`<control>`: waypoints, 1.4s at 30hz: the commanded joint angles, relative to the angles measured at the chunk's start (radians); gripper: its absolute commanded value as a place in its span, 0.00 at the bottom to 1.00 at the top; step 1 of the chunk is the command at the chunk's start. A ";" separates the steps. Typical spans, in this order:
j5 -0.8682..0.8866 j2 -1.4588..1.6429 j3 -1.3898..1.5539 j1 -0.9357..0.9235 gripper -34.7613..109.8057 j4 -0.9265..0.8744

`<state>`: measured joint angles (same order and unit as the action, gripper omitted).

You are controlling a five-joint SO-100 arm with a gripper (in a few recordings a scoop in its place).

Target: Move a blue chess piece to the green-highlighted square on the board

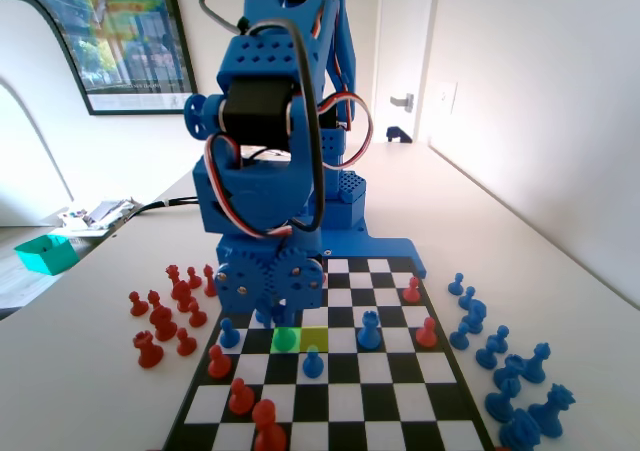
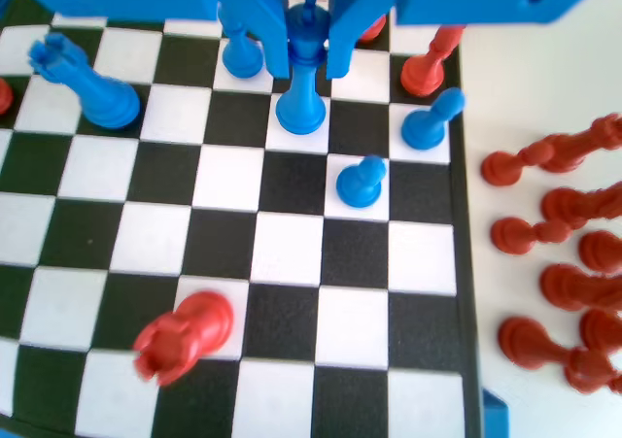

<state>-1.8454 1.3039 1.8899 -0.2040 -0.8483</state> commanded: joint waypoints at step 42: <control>0.094 0.632 -0.046 0.109 0.25 -0.430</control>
<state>-1.7625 1.7334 1.8730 -0.1074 -1.1750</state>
